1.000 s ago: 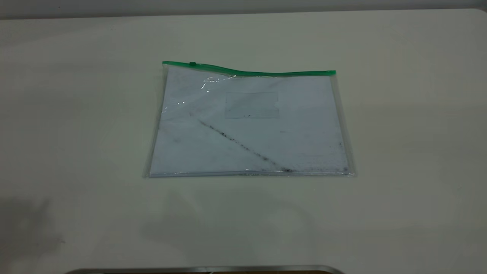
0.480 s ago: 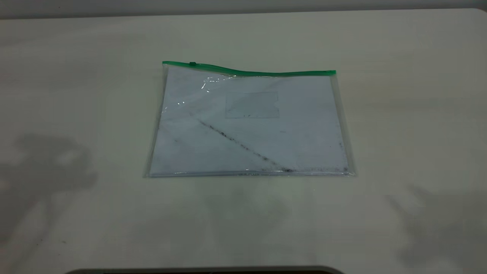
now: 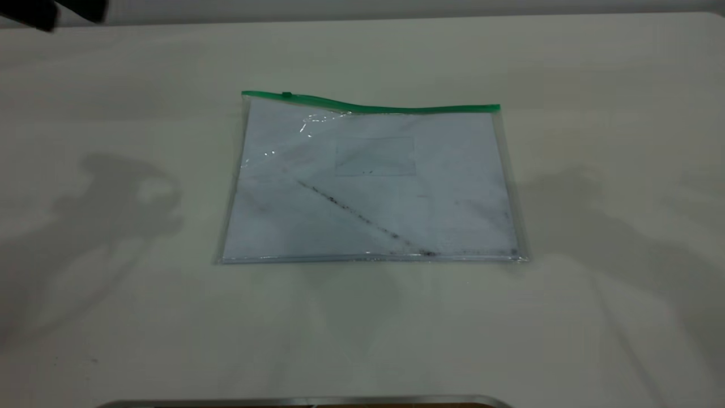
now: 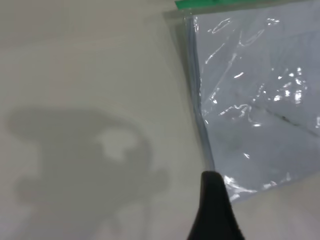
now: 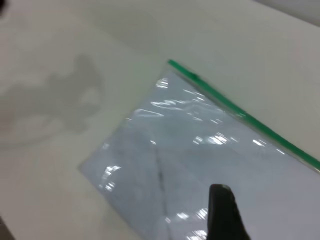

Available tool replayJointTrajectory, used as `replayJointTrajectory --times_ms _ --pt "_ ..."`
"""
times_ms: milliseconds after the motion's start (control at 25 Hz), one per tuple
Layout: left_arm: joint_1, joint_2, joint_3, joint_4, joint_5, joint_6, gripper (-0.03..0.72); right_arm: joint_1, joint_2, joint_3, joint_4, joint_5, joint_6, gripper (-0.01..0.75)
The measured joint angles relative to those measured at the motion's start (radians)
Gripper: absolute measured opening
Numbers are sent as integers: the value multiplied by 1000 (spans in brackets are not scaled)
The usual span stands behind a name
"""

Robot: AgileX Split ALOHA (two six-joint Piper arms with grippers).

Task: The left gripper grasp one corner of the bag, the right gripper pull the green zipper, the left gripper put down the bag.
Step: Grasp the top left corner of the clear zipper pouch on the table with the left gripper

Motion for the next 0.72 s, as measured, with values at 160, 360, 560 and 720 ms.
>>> replayJointTrajectory --times_ms 160,360,560,720 --pt "0 180 -122 -8 0 42 590 50 153 -151 1 77 23 503" --pt "0 418 -300 -30 1 50 590 57 310 -322 0 208 115 505" --pt "0 633 -494 -163 69 140 590 57 396 -432 -2 284 169 505" --pt "0 758 -619 -306 139 270 590 57 409 -446 -4 287 178 505"
